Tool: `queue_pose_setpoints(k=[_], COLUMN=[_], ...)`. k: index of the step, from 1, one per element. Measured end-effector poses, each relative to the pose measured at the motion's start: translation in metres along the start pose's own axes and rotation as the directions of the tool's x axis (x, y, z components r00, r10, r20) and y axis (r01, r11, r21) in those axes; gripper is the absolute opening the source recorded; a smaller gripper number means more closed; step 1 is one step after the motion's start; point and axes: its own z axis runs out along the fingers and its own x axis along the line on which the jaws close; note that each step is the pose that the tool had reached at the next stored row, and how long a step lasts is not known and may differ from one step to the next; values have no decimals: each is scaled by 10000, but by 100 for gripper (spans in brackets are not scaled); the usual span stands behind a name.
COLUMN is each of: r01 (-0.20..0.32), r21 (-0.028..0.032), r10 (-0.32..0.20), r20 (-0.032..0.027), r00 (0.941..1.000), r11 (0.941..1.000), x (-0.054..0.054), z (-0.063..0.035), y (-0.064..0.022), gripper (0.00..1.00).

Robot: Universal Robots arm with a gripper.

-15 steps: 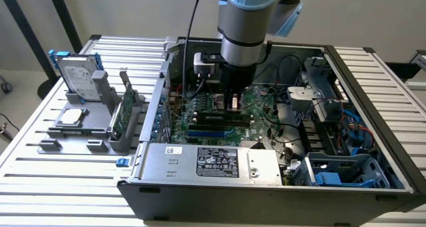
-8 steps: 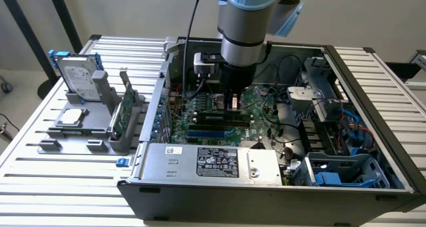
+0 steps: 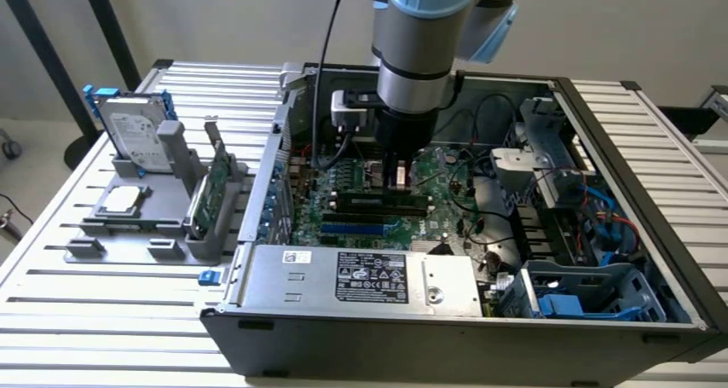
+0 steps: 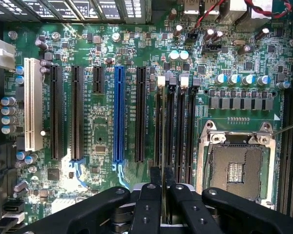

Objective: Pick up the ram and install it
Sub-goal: 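Insert the ram into the slot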

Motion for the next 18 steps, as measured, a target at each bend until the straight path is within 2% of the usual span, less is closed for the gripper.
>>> queue_pose_setpoints(k=[11, 12, 18], r01=[0, -1, 2], r21=[-1, 0, -2], r10=[0, 1, -2], r20=[1, 7, 59], r00=[10000, 10000, 10000], r11=[10000, 10000, 10000], x=[0, 1, 6], z=[23, 15, -82], y=[-1, 0, 8], gripper=[16, 22, 22])
